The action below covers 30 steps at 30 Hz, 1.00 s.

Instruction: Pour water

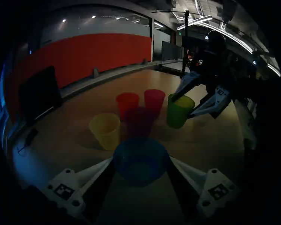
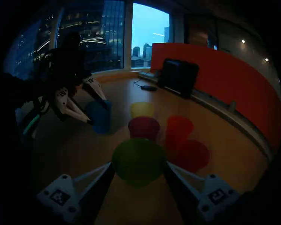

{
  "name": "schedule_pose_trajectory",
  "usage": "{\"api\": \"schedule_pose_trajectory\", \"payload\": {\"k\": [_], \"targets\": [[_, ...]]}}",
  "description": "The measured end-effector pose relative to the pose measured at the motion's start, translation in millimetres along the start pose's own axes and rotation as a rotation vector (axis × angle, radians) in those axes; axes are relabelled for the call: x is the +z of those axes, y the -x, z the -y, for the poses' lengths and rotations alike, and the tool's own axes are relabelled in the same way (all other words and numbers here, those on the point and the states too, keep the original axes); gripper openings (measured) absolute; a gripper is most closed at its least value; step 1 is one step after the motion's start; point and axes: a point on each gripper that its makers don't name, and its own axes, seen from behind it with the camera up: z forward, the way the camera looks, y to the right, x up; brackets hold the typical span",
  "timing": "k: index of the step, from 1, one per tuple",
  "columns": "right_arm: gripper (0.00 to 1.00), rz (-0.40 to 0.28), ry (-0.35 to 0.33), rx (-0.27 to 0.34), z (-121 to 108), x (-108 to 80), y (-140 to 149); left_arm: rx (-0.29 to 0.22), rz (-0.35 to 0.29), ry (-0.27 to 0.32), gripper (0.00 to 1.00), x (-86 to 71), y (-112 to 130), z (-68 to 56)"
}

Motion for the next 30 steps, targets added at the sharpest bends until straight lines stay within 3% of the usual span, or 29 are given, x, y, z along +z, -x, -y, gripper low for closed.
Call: {"api": "schedule_pose_trajectory", "payload": {"k": [17,30], "targets": [[0.91,-0.201,0.067,-0.010,8,-43.6,-80,0.032,-0.213,-0.061,0.88,-47.1,-80,-11.4],[0.91,-0.346,0.088,-0.022,23,-64.4,-130,0.033,-0.378,-0.084,0.88,-88.1,-136,-17.0]]}}
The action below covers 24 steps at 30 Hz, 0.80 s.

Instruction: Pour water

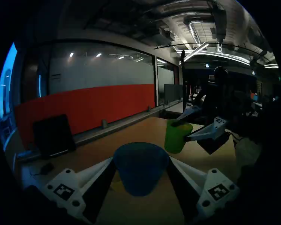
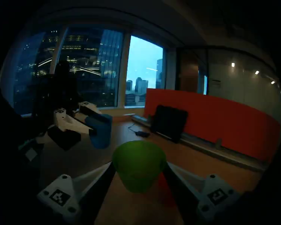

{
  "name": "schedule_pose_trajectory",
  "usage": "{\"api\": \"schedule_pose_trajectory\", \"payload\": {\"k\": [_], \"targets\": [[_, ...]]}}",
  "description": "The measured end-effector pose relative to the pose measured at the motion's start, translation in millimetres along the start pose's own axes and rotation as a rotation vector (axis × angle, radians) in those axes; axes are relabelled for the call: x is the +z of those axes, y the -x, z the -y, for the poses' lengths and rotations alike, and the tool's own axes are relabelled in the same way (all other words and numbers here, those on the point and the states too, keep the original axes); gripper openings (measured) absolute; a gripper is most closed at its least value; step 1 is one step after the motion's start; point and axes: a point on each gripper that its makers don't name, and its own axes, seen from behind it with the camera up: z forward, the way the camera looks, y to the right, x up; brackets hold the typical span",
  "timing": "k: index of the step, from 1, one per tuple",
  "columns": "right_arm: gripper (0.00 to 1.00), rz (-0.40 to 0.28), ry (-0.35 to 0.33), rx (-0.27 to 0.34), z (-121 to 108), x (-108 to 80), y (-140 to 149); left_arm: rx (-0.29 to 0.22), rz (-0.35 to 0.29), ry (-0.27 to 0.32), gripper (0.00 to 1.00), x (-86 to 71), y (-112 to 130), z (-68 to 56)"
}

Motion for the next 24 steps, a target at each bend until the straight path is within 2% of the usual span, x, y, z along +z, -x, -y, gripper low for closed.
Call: {"api": "schedule_pose_trajectory", "payload": {"k": [14,24], "targets": [[0.91,-0.126,0.023,-0.002,1,3.9,-49,0.000,-0.065,0.006,0.88,-4.2,-24,-5.9],[0.92,-0.154,0.032,-0.019,1,6.8,-64,-0.014,-0.086,0.011,0.88,-4.3,-30,-4.9]]}}
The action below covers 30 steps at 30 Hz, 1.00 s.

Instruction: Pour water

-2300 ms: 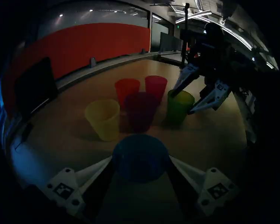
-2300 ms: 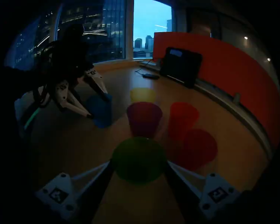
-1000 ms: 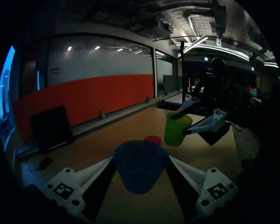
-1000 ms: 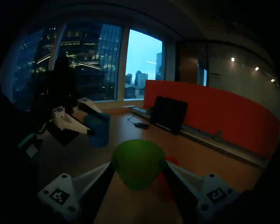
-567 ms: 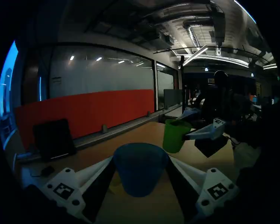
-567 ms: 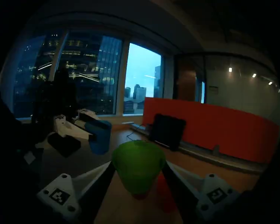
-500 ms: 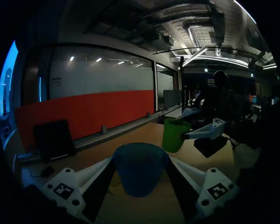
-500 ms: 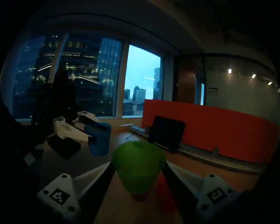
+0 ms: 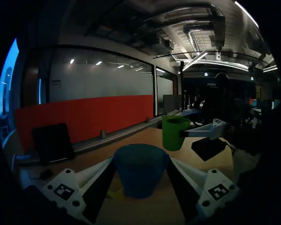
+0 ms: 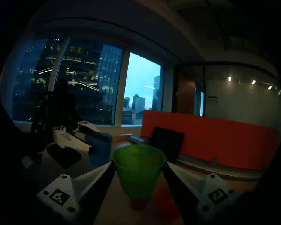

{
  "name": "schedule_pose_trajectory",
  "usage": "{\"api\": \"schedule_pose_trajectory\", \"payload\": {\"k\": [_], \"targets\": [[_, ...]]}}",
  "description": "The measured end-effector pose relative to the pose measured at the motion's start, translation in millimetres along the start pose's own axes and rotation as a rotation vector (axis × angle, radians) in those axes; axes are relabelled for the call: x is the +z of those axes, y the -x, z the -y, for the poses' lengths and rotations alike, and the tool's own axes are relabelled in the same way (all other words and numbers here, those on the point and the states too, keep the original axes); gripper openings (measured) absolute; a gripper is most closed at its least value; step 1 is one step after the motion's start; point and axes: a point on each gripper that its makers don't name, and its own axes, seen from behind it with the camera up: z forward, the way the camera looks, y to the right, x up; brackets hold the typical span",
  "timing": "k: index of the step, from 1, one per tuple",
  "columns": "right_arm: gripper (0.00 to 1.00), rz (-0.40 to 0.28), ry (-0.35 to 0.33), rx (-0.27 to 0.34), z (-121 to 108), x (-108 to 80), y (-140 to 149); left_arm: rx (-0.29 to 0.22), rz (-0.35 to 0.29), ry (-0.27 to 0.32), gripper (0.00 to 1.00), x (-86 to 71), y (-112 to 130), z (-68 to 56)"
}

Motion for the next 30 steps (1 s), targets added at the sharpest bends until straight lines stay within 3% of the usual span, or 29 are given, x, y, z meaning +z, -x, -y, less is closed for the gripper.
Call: {"api": "schedule_pose_trajectory", "payload": {"k": [17,30], "targets": [[0.91,-0.013,-0.021,0.000,5,-2.4,-8,0.028,-0.022,-0.006,0.88,1.2,-9,2.0],[0.91,-0.012,-0.055,0.002,19,-0.1,-3,0.145,-0.041,-0.043,0.88,0.6,-32,3.0]]}}
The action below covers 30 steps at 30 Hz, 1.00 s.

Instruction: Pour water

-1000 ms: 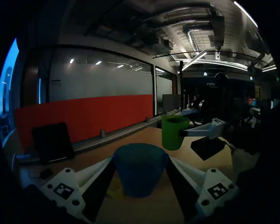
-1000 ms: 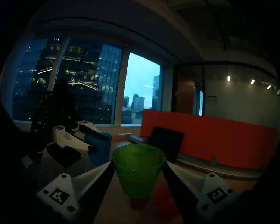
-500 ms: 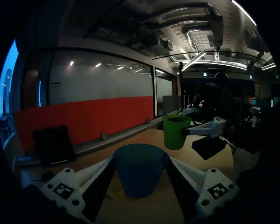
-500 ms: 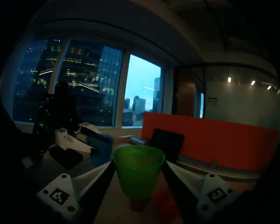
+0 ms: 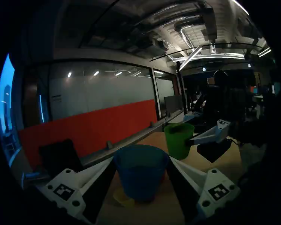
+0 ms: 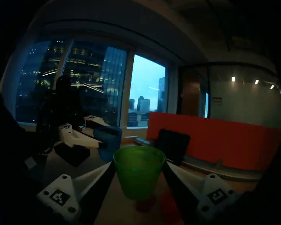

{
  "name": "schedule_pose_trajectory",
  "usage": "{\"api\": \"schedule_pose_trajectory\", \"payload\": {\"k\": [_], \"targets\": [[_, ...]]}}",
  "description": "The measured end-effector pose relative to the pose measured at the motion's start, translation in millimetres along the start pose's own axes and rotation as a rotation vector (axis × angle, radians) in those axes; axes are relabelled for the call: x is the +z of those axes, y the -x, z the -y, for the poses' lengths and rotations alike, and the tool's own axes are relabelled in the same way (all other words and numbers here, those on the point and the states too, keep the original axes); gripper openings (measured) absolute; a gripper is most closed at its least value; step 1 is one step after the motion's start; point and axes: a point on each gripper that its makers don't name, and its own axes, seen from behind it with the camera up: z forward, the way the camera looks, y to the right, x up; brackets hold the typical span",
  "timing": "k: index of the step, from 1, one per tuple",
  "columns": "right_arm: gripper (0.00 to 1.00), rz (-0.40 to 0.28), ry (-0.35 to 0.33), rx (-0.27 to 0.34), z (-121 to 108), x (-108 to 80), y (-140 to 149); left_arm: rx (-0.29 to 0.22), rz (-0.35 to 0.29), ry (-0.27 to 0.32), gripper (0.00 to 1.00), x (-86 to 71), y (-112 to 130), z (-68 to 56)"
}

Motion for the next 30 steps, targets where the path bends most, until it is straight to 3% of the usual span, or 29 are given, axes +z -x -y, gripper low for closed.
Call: {"api": "schedule_pose_trajectory", "payload": {"k": [17,30], "targets": [[0.90,0.008,-0.040,-0.006,19,6.8,15,0.265,-0.040,-0.063,0.88,7.3,-45,-1.4],[0.90,0.022,-0.073,-0.008,36,14.6,28,0.439,-0.028,-0.098,0.88,16.7,-57,-3.5]]}}
